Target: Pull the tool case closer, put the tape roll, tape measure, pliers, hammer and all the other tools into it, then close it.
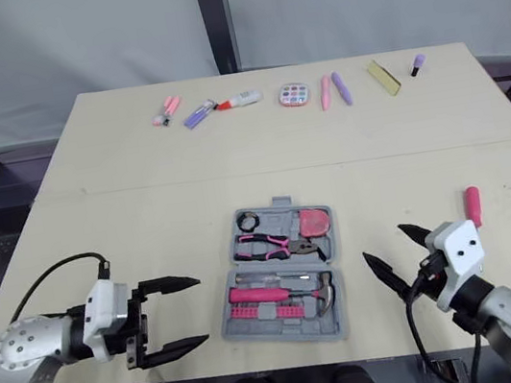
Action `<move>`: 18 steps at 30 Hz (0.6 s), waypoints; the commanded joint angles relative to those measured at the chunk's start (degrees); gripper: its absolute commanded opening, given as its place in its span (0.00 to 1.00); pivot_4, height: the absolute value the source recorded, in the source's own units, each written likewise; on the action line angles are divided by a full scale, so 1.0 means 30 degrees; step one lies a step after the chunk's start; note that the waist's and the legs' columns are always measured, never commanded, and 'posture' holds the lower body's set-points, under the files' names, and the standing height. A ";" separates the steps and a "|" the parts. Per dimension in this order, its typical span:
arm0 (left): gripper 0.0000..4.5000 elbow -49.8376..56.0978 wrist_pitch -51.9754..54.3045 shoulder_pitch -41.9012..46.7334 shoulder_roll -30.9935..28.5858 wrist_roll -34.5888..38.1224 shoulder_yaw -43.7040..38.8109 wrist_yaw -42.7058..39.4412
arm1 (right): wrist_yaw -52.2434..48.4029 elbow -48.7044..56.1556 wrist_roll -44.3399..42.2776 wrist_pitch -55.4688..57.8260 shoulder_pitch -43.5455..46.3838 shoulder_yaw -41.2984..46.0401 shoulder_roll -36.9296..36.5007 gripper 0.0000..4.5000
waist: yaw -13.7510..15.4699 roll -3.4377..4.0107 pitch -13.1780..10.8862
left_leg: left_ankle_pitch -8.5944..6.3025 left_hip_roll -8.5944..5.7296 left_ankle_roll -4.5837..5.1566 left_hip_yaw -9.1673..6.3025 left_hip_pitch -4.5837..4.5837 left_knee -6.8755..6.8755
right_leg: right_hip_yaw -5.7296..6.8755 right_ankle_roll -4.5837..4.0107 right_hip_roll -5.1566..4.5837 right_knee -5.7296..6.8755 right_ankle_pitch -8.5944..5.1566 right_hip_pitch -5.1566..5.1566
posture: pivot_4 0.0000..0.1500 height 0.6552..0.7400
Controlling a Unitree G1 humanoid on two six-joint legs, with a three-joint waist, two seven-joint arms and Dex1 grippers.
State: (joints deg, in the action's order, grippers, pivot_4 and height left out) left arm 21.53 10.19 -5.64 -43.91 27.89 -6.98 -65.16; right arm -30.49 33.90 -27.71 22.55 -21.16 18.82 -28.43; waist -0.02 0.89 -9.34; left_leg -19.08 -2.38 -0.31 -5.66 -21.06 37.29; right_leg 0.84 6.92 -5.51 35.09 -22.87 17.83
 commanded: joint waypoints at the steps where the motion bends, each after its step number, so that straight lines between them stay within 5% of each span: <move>1: 1.00 0.0058 -0.0444 0.0225 0.0170 -0.0056 0.0312 -0.0092 | 0.1326 0.0917 -0.0108 0.0251 -0.0119 0.1235 0.0340 1.00 | -0.0009 0.0000 0.0000 | 0.0000 -0.0001 0.0000 0.0000 -0.0001 0.0001 | -0.0004 0.0000 0.0000 0.0001 0.0000 0.0000 | 1.00 1.00; 8: 1.00 0.0219 -0.0258 0.0460 0.0554 0.0134 0.0636 0.0347 | 0.3554 -0.0112 -0.1061 0.3509 0.1302 0.4135 -0.0614 1.00 | -0.0052 0.0002 -0.0001 | 0.0002 0.0006 0.0002 0.0026 0.0000 0.0001 | -0.0027 0.0000 0.0009 0.0032 0.0000 0.0026 | 1.00 1.00; 18: 1.00 0.0528 0.0011 0.0680 0.1011 -0.0084 0.0947 0.1218 | 0.6796 -0.5011 -0.0510 1.1991 0.8003 0.4565 -0.3219 1.00 | -0.0054 0.0001 -0.0001 | 0.0027 -0.0011 0.0042 0.0219 -0.0063 -0.0010 | -0.0053 -0.0002 0.0021 0.0210 -0.0001 0.0233 | 1.00 1.00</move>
State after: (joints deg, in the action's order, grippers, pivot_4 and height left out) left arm 21.72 10.33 -3.71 -41.01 27.51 -3.78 -62.03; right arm -11.61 19.70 -28.80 55.92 1.70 30.44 -37.68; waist -0.18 0.89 -9.34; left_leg -18.99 -2.41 -0.16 -4.93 -21.24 37.23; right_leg 0.67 6.92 -5.45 35.72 -22.87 18.55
